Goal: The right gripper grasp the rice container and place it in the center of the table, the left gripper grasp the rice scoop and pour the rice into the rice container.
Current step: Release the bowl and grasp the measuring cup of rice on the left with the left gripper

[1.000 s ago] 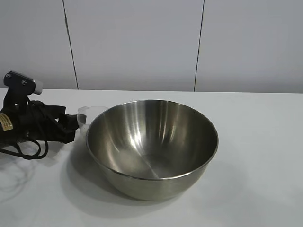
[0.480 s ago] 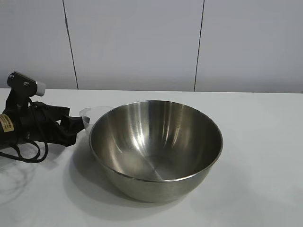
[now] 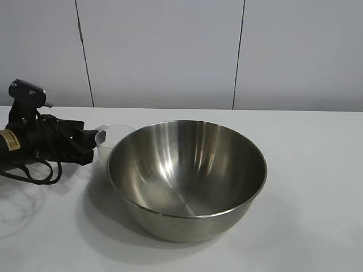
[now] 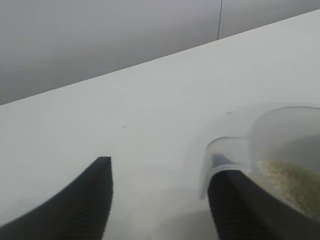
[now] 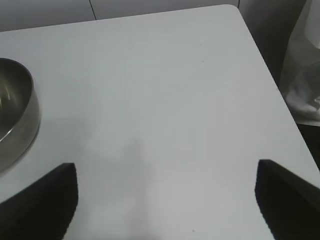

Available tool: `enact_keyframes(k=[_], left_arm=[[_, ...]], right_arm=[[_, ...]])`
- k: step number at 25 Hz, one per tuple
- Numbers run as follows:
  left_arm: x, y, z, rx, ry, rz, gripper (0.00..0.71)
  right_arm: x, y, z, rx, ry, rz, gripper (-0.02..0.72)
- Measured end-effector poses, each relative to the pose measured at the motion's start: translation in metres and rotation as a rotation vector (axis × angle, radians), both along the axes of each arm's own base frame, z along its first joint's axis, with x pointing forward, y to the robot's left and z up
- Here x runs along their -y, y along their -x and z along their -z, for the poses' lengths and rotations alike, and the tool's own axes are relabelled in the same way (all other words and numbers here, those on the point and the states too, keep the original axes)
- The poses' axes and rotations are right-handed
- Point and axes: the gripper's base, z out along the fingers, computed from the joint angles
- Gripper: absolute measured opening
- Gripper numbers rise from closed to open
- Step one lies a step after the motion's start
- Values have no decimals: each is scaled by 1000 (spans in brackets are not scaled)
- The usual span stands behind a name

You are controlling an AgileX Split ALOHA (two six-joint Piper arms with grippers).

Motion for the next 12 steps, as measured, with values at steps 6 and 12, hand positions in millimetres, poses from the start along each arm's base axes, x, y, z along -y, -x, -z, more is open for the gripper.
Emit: enact_keyframes(k=[6, 12], left_arm=[[4, 1, 0, 7, -10, 50, 23], [4, 0, -1, 8, -13, 56, 15]], right_arm=[[0, 0, 0, 0, 0, 0, 659], [0, 0, 0, 0, 0, 0, 659]])
